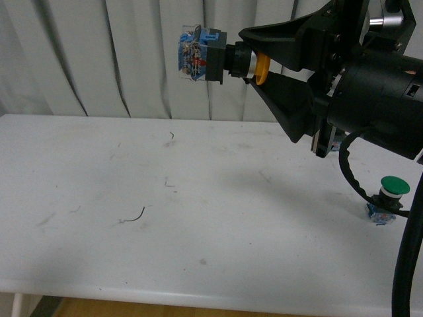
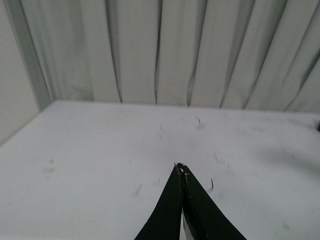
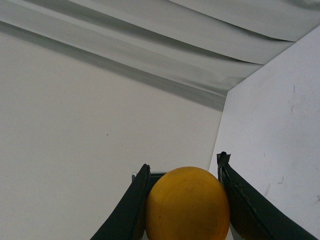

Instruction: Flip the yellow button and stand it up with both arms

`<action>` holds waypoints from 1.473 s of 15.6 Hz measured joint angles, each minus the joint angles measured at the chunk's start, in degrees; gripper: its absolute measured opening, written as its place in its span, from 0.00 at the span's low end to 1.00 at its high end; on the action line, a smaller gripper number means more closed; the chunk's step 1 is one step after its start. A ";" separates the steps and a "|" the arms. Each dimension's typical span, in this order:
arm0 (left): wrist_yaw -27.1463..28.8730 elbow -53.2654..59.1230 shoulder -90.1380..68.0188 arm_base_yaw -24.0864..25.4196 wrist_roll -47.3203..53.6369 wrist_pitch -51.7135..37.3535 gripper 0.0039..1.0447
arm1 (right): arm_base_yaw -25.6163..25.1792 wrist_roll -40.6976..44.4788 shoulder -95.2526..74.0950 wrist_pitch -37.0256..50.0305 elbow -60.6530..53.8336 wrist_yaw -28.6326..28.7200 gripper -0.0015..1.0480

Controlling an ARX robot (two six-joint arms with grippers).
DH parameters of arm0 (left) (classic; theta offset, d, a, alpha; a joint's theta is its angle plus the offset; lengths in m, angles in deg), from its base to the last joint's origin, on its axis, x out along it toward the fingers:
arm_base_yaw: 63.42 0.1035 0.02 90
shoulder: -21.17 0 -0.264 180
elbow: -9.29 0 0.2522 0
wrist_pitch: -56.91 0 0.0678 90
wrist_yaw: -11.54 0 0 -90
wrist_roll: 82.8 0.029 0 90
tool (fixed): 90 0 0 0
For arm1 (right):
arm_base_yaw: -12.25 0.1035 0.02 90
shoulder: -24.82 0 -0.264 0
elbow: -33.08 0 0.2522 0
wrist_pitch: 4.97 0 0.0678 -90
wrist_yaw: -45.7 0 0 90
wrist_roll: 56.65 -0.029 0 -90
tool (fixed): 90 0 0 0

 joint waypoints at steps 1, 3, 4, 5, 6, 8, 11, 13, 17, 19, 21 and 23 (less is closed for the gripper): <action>0.00 0.11 5.66 0.00 0.00 3.72 0.01 | 0.24 0.26 0.00 -0.04 -0.02 -0.31 0.34; -0.07 0.11 5.55 0.00 0.00 4.70 0.01 | 0.81 0.28 0.00 0.09 -0.04 -0.37 0.34; 0.00 0.11 5.55 0.00 0.00 4.61 0.01 | 0.81 0.28 0.00 0.04 -0.02 -0.42 0.34; 0.04 0.11 5.55 0.00 0.00 4.15 0.01 | 1.09 0.31 0.00 -0.11 -0.02 -0.44 0.34; 0.04 0.11 5.55 0.00 -0.02 4.44 0.09 | 1.05 0.42 0.00 -0.02 -0.04 -0.57 0.34; 0.02 0.11 5.55 0.00 0.00 4.35 0.33 | 0.92 3.39 0.42 -0.17 -0.04 -0.59 0.34; 0.02 0.11 5.55 0.00 -0.02 4.37 0.68 | -3.78 14.62 6.75 -5.90 1.84 -1.73 0.34; 0.02 0.11 5.55 0.00 0.00 4.35 0.90 | -8.59 27.87 10.08 -20.06 4.90 -7.50 0.34; 0.02 0.11 5.55 0.00 0.02 4.35 0.94 | -19.98 63.71 9.22 -42.75 11.98 -15.10 0.34; 0.02 0.11 5.55 0.00 0.02 4.35 0.94 | -23.39 73.29 2.93 -51.71 20.76 -18.18 0.34; 0.02 0.11 5.55 0.00 0.02 4.35 0.94 | -23.28 76.26 -2.27 -57.00 26.56 -19.50 0.34; 0.02 0.11 5.55 0.00 0.02 4.35 0.94 | -23.21 79.06 -6.64 -61.66 33.14 -20.81 0.34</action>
